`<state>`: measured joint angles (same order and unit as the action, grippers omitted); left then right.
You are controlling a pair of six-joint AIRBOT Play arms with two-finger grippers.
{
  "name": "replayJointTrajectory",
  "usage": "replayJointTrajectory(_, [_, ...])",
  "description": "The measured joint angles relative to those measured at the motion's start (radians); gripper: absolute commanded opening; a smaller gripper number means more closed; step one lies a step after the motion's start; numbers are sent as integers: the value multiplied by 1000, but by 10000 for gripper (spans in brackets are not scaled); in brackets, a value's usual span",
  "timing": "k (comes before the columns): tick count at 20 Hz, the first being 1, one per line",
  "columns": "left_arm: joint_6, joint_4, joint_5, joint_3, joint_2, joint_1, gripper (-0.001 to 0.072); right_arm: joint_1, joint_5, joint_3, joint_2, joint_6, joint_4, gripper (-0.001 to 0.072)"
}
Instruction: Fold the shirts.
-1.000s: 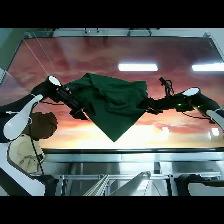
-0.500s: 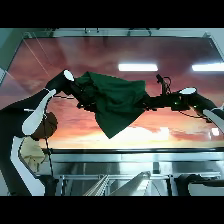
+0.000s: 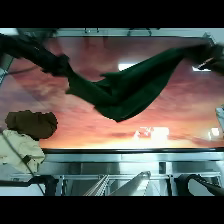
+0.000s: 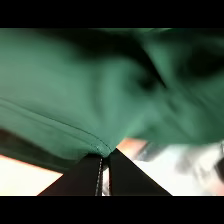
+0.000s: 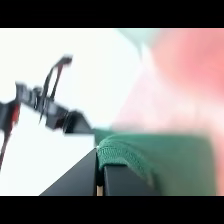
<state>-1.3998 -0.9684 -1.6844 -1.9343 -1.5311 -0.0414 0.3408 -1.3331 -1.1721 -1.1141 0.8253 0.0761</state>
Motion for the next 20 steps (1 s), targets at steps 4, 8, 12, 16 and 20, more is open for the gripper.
replayJointTrajectory(4, [51, 7, 21, -88, 238, 105, 22, 150, 14, -113, 179, -12, 100, 27])
replayJointTrajectory(8, [144, 6, 88, 4, 396, 183, 22, 175, 58, -150, 237, -6, 25, 27])
replayJointTrajectory(12, [208, 1, 154, 172, 407, 240, 24, 122, 116, -158, 167, 55, -208, 28])
replayJointTrajectory(16, [263, 0, 182, 347, 281, 227, 370, 46, 159, -160, -17, 92, -349, 547])
replayJointTrajectory(20, [294, -39, 241, 437, 74, 203, 701, -6, 220, -161, -244, 111, -393, 634])
